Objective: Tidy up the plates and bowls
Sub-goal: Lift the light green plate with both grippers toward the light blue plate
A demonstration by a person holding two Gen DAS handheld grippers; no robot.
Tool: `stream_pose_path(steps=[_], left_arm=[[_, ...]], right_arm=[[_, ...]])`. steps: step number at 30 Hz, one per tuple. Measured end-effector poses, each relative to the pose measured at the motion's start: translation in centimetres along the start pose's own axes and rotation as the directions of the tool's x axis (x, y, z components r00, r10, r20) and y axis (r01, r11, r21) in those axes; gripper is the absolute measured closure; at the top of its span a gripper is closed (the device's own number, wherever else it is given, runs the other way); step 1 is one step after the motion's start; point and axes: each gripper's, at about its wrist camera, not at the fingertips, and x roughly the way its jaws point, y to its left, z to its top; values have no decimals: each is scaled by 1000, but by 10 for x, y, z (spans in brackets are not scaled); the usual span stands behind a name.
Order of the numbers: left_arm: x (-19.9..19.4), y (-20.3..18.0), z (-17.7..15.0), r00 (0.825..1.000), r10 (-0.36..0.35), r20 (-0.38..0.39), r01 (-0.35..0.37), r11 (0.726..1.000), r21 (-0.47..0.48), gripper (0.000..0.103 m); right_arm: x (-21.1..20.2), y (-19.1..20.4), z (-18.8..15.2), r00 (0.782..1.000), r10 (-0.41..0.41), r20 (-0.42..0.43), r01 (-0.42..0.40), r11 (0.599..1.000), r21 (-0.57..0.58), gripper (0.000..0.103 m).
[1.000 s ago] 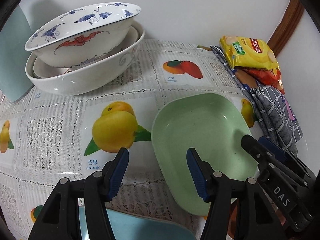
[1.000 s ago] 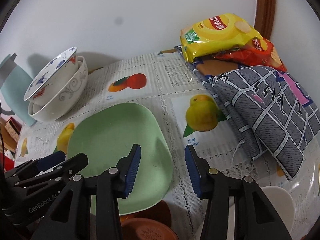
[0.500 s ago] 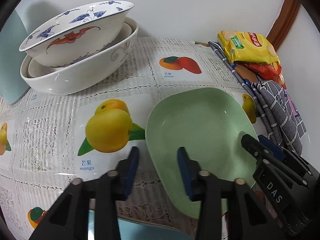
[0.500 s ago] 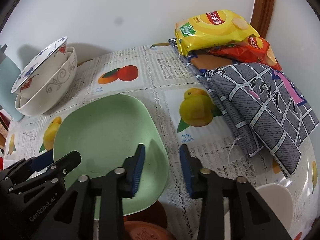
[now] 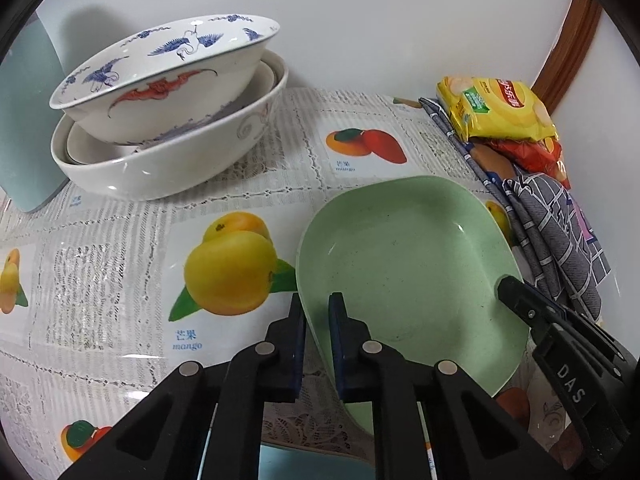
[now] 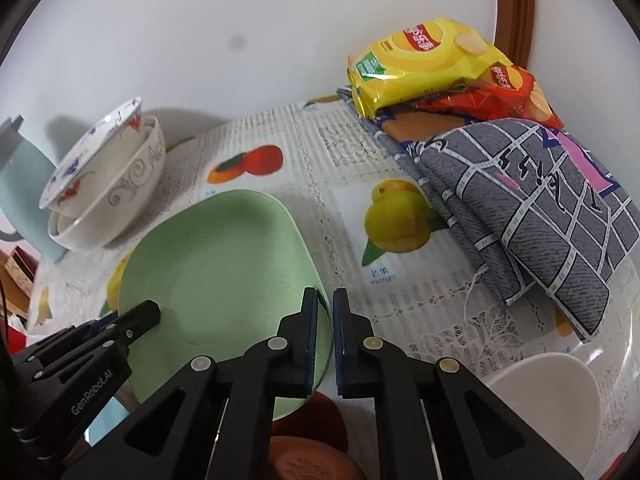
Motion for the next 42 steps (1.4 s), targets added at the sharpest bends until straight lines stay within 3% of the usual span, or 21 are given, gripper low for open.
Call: stream_pose_path(steps=[7,18,31,42], left_arm=[[-20,2,4,999,-14,39,14,1000,-1,91],[-79,-20,-9,994,-47,103,40,997,71,91],[-149,-11,-65,991,-22,134,15,998,54,92],[-198,-5,-115,986,-44,160,38,999,35,92]], right_arm=[[-22,0,5,998,54,45,-56,998,30,97],[-85,-12,-3,993,38,109,-47,996,78,98],[-154,0,-60,988,69,135,-80,993,84,97],[-200,2,-111,986,64,154,-80,992,96,97]])
